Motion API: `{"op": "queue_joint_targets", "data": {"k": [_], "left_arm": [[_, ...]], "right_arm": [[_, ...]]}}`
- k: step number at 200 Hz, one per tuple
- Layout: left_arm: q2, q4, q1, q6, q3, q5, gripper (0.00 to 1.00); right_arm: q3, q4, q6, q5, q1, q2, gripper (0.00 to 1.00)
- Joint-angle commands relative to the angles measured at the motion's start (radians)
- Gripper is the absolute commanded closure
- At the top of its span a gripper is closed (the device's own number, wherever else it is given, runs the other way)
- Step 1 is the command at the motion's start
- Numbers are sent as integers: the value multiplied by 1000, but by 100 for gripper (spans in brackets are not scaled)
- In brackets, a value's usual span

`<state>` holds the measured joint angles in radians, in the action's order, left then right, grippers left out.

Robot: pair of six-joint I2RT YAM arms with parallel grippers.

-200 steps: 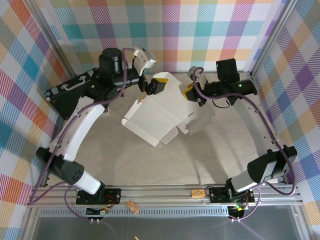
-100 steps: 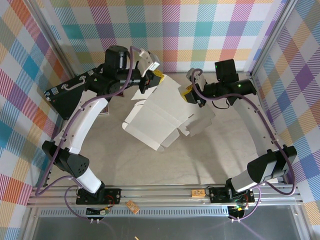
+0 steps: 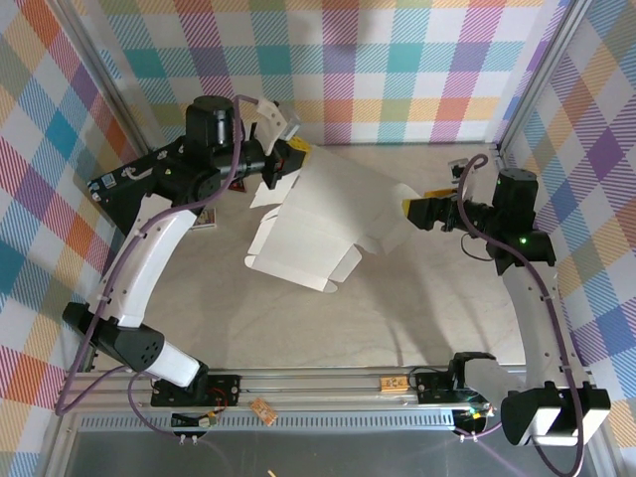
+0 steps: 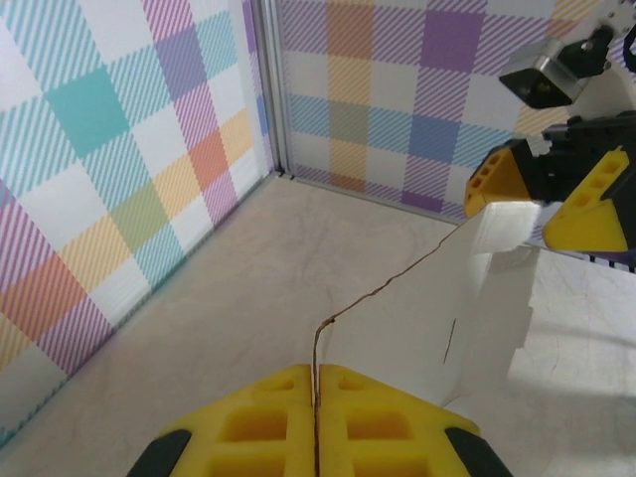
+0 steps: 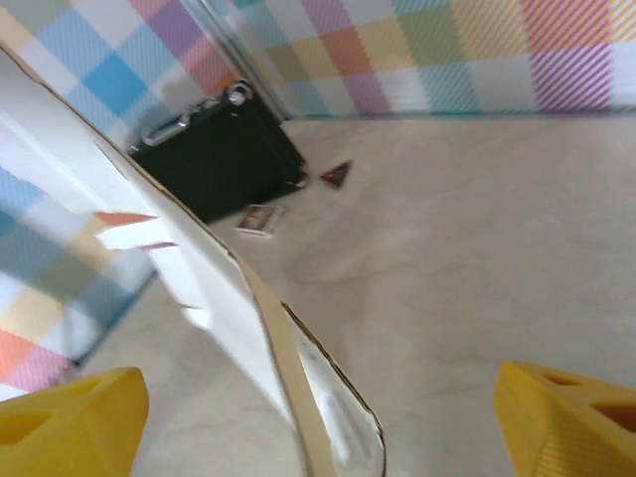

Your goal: Fold the paper box

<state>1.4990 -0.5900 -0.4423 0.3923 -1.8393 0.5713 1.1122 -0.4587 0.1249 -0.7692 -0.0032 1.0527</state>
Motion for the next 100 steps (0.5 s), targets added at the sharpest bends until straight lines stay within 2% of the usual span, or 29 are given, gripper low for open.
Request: {"op": "queue_joint_targets", "data": {"k": [1,23,42,60,79,90,100], "left_arm": [[-13,30,11,-8,-5,-19,100],[-1,29,10,-18,-25,-5,100],[6,29,10,-24,-31,-7,100],[6,35,11,-32,-25,-18,100],[10,44,10,-55,-28,-39,100],[16,51,10,-76,-33,-46,100],[22,51,9,-87,-39,-46,100]], "right_arm": [[34,-89,43,-67,6,-1,17],[44,-100,-2,-72,6,3,26],[97,-118,-27,-84,6,44,54],[137,-147,-34,-88,16,78,74],[153,-171,-18,-31,41,89,87],[171,-191,17,26,70,98,100],[194,-207,97,122,113,112,100]]}}
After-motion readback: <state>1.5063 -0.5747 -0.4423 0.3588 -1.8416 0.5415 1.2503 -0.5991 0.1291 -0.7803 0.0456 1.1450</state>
